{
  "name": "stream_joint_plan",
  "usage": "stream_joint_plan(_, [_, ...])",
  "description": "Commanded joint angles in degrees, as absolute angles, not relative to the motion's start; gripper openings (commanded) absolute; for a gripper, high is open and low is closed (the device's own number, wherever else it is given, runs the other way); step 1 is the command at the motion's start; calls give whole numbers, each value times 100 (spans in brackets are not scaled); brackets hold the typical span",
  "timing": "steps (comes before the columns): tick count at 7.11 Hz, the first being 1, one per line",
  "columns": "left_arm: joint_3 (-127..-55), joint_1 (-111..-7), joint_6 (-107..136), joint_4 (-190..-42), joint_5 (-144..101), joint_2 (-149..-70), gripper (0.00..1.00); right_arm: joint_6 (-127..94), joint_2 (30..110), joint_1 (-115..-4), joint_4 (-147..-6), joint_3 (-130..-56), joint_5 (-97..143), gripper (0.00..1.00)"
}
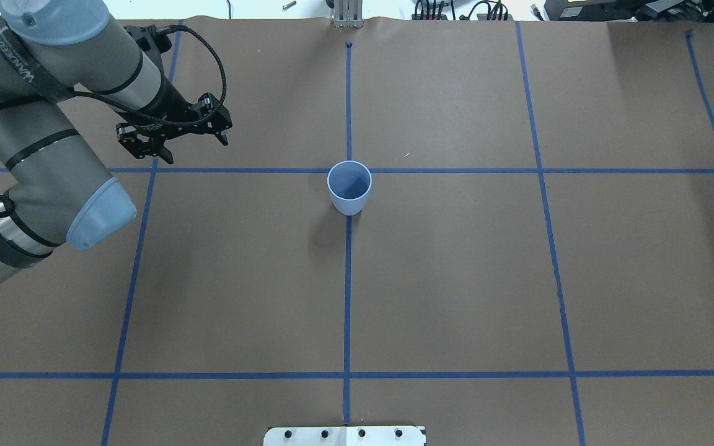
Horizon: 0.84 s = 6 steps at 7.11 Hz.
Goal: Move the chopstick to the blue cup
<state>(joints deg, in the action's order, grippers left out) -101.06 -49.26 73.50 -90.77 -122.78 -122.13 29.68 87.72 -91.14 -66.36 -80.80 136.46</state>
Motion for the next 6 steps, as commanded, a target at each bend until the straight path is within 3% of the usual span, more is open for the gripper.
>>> stream_joint_plan(1, [-10107,-4913,7356,-9070,-12278,-12208,98,2971,8728,-9123,-6644,-8060,13649,24])
stream_joint_plan(4, [-10107,-4904,7356,-9070,-12278,-12208,98,2962,8745,-9132,-6645,-8060,13649,0])
stream_joint_plan(6, [-10116,-4904,7356,-9070,-12270,-12217,98,2918,8736,-9271,-6645,-8060,13745,0])
